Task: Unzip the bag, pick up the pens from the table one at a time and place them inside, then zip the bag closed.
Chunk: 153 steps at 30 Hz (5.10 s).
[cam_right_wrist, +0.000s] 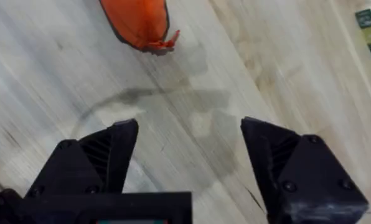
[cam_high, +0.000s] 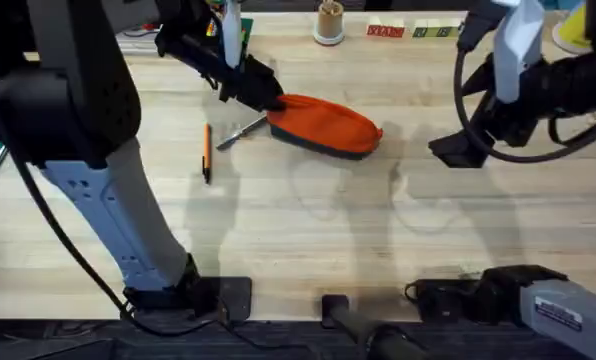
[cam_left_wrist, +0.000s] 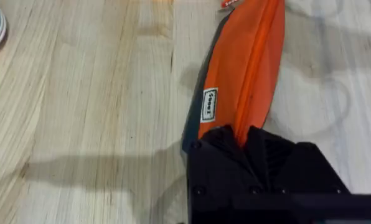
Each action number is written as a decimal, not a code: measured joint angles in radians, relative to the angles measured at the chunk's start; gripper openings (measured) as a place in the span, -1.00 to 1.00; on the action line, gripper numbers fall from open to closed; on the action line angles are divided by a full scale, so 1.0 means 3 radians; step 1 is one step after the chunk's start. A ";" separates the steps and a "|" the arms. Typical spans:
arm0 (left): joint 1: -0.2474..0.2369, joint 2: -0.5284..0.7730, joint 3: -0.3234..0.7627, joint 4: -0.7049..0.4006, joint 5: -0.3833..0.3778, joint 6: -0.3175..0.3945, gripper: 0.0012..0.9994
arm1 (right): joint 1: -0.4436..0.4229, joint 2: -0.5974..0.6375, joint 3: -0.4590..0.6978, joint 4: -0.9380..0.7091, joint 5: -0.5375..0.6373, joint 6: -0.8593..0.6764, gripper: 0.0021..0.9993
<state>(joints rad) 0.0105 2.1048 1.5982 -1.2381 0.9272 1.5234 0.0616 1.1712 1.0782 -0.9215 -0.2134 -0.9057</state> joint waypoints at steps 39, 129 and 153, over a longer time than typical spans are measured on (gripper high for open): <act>0.0000 0.0000 0.0000 0.0000 0.0000 0.0000 -0.92 | -0.0525 0.0884 0.0000 0.0139 -0.1286 -0.0476 0.99; 0.0000 0.0000 0.0000 0.0011 0.0001 -0.0003 -0.92 | -0.0061 0.1941 0.0006 0.1035 -0.1528 -0.1027 0.11; 0.0004 0.0000 0.0000 0.0013 0.0004 -0.0004 -0.92 | -0.0076 0.1941 0.0039 0.0861 -0.1289 -0.1012 -0.94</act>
<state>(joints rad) 0.0116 2.1048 1.5982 -1.2343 0.9283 1.5223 0.0388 1.7535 1.0898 -0.6630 -0.6000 -1.2092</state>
